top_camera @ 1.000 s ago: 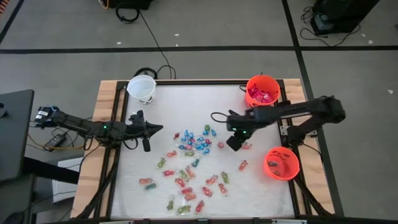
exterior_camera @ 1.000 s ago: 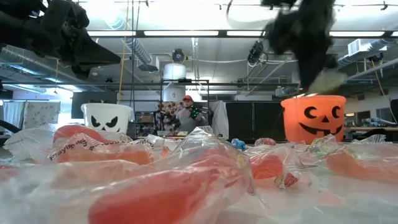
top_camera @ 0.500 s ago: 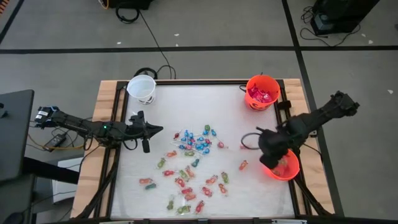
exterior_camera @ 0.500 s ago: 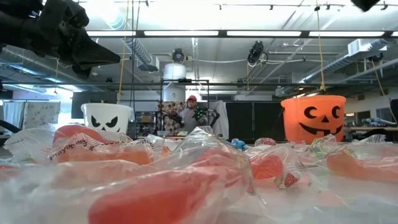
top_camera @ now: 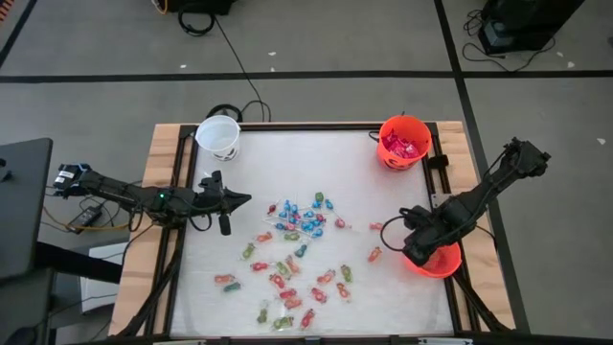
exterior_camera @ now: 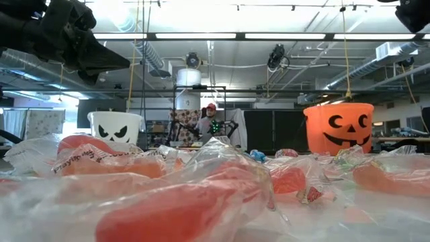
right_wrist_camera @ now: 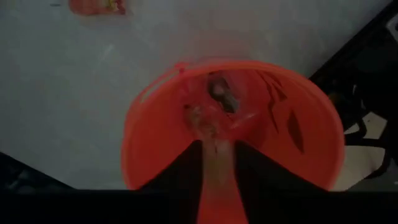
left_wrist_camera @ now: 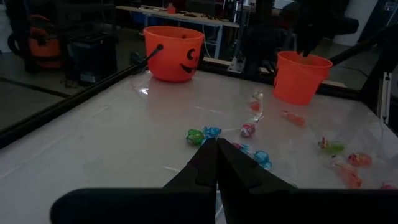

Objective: Sort candy by brand, put in halloween buckets
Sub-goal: Put the green gummy into the bottom orange bucket, then put the orange gummy into the bottom orange bucket

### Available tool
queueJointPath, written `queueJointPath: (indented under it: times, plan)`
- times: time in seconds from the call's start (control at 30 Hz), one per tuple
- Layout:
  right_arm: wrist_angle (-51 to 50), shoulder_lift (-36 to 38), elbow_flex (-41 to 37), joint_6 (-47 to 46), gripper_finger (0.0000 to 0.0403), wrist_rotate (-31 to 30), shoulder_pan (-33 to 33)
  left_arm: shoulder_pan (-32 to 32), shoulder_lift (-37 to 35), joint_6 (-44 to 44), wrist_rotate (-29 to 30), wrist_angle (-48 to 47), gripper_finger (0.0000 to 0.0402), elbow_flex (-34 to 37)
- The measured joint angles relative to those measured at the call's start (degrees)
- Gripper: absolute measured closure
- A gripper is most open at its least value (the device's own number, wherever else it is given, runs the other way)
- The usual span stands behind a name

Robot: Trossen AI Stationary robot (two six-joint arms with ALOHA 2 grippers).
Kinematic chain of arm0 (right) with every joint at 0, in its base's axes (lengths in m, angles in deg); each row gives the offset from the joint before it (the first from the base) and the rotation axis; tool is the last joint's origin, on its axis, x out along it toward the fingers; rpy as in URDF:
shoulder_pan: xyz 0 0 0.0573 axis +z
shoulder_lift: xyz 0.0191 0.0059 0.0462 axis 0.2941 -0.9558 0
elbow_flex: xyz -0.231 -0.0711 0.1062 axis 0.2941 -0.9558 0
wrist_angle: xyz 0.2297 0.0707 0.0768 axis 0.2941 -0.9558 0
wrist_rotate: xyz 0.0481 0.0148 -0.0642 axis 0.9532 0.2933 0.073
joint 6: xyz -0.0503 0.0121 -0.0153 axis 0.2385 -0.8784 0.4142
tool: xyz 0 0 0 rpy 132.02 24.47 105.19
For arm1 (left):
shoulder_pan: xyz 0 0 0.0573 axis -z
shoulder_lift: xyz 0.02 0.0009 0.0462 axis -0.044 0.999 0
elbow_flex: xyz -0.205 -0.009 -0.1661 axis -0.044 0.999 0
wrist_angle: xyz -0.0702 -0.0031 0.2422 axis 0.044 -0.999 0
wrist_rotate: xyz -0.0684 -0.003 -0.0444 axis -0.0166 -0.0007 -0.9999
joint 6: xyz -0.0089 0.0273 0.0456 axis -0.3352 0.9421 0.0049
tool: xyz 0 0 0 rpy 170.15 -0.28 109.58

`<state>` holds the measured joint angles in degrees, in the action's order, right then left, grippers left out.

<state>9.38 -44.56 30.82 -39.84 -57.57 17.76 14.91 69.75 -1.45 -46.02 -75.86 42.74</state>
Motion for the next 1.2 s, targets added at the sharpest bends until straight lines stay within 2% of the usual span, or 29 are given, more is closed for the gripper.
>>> queueJointPath:
  times: [0.1, 0.2, 0.33, 0.8, 0.97, 1.07, 1.2]
  plan:
    - [0.6, 0.0, 1.4, -0.9, 0.0249, -2.2, -0.4, 0.0, 0.0, 0.1, 0.0, -0.2, 0.0388, 0.0]
    - [3.5, 0.0, 3.1, -0.3, 0.0224, -7.6, -1.5, 0.0, 0.0, 0.2, 0.0, -0.5, 0.0388, 0.0]
    - [13.6, -1.2, 3.3, 11.4, 0.0218, -12.3, -4.8, 0.0, 0.0, 0.2, 0.0, -2.5, 0.0388, 0.0]
    - [15.4, -19.4, 3.0, 43.0, 0.0219, -13.9, -21.1, 0.0, 0.0, 1.1, -1.0, -4.9, 0.0388, 0.0]
    - [18.0, -24.4, 3.0, 52.2, 0.0219, -12.7, -24.6, 0.0, 0.0, 2.5, -1.1, -5.0, 0.0388, 0.0]
    - [22.9, -26.5, 1.1, 56.3, 0.0219, -10.9, -26.5, 0.1, 0.0, 2.5, -1.1, -5.0, 0.0388, 0.0]
    - [27.4, -28.6, -3.1, 56.2, 0.022, -10.1, -28.6, 0.1, 0.0, 3.0, -1.1, -5.0, 0.0388, 0.0]
